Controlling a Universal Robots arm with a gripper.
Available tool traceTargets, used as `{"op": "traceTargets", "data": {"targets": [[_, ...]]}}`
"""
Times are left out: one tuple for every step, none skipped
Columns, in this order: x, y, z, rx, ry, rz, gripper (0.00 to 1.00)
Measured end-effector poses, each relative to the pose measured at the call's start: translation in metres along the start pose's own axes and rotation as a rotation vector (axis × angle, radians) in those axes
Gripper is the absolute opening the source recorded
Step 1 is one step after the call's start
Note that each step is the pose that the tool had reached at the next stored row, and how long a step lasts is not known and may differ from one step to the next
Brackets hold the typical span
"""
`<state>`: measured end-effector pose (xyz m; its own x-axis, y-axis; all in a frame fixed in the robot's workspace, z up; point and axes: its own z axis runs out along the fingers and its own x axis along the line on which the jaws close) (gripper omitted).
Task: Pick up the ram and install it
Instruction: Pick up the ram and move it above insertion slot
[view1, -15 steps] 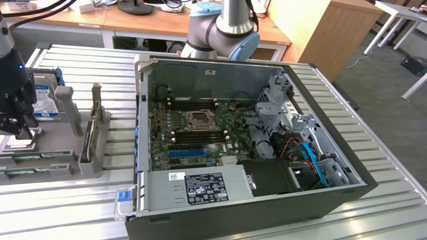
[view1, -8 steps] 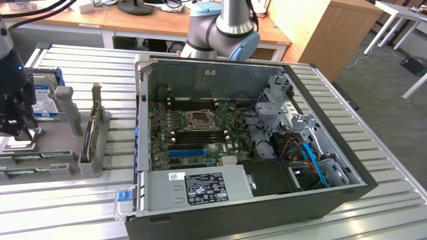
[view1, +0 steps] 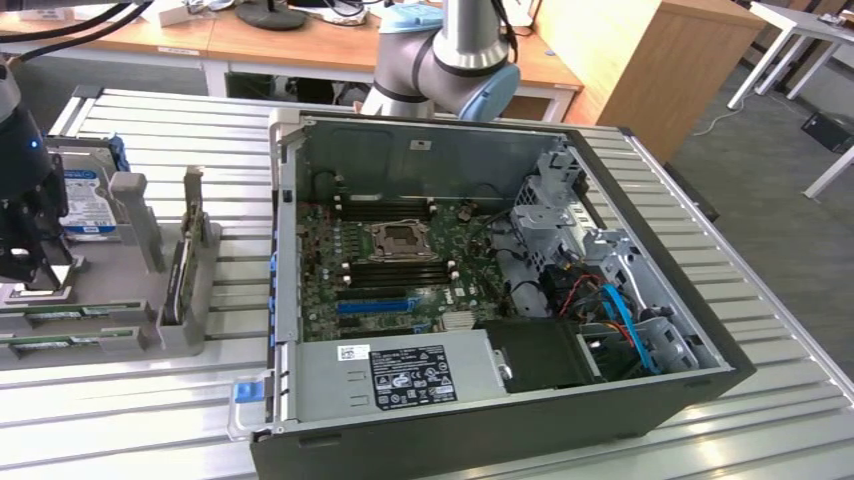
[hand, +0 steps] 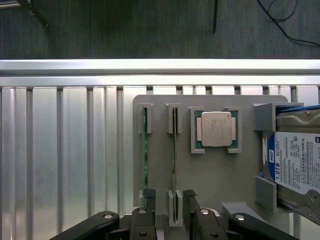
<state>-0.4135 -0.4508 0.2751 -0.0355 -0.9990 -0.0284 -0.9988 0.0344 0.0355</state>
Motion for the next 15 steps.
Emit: {"op": "traceTargets", "data": {"targets": [[0.0011, 0.0, 0.0, 0.0001, 0.0, 0.0, 0.35], [0.0015, 0.0, 0.0, 0.0, 0.0, 0.0, 0.35], [0.002, 0.0, 0.0, 0.0, 0.0, 0.0, 0.35], [0.0024, 0.0, -0.0001, 0.0, 0.0, 0.0, 0.35], [0.0028, -0.0001, -0.0001, 0.0001, 0.0, 0.0, 0.35], [0.0031, -0.0001, -0.0001, 0.0, 0.0, 0.0, 0.35], [0.0034, -0.0001, -0.0001, 0.0, 0.0, 0.0, 0.35], [0.0038, -0.0001, -0.0001, 0.0, 0.0, 0.0, 0.35], [0.0041, -0.0001, -0.0001, 0.0, 0.0, 0.0, 0.35], [0.0042, -0.0001, -0.0001, 0.0, 0.0, 0.0, 0.35], [0.0043, -0.0001, -0.0001, 0.0, 0.0, 0.0, 0.35], [0.0044, -0.0001, -0.0001, 0.0, 0.0, 0.0, 0.35], [0.0044, -0.0001, 0.0, 0.0001, -0.0001, 0.0, 0.35], [0.0045, -0.0001, 0.0001, 0.0001, -0.0001, 0.0, 0.35], [0.0046, -0.0001, 0.0003, 0.0, 0.0, 0.0, 0.35]]}}
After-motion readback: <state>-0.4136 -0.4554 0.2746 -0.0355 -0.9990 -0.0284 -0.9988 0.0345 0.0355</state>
